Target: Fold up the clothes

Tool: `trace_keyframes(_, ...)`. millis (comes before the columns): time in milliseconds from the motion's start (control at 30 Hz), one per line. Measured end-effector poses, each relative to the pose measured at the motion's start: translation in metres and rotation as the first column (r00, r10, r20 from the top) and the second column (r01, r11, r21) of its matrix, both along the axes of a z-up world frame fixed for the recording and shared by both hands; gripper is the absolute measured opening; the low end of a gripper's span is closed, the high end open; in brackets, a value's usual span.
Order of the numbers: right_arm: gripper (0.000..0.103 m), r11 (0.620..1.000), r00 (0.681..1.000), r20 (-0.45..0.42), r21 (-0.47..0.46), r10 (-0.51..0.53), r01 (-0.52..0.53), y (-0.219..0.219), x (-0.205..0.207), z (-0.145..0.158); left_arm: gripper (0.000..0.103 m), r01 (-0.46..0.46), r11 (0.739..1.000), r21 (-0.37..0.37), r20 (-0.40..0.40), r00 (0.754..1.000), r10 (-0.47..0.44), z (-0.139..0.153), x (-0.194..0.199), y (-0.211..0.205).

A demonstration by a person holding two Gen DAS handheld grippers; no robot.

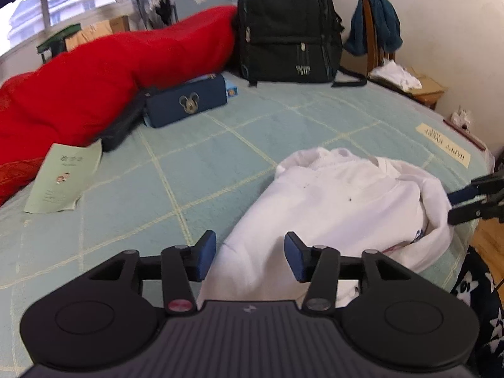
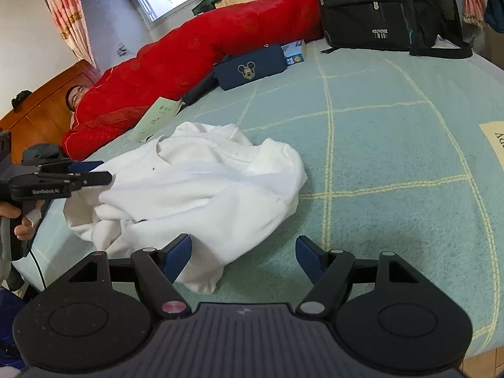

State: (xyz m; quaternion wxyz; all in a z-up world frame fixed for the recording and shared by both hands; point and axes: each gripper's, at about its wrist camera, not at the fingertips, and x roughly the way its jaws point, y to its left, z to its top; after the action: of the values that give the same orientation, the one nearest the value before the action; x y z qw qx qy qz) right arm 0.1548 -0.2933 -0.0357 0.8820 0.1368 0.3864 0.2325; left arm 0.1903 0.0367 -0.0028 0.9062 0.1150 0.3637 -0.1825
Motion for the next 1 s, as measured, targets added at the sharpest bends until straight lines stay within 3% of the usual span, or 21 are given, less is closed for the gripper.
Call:
trace_keyframes(433,0.078,0.999,1.000,-0.020,0.049,-0.006,0.007,-0.005,0.022,-0.001,0.050,0.034,0.996,0.080,-0.038,0.999,-0.031,0.000,0.008,0.000)
trace_keyframes(800,0.077,0.991,0.994,-0.112,0.131,-0.002,0.017,-0.004,0.048,-0.016,0.049,0.047,0.999,0.013,-0.145,0.988,-0.045,-0.016,0.010,0.011)
trace_keyframes(867,0.075,0.990,0.993,-0.117,0.143,0.002,0.015,-0.004,0.050,-0.017,0.044,0.054,0.999,-0.003,-0.153,0.987,-0.054,-0.016,0.011,0.011)
trace_keyframes(967,0.049,0.991,0.995,-0.094,0.129,0.028,-0.015,-0.001,0.048,-0.013,0.017,0.070,0.997,-0.017,-0.149,0.986,-0.072,-0.014,0.010,0.011)
trace_keyframes(1000,0.041,0.992,0.996,-0.087,0.122,0.032,-0.021,0.000,0.047,-0.011,0.014,0.069,0.998,-0.015,-0.144,0.987,-0.070,-0.013,0.009,0.011)
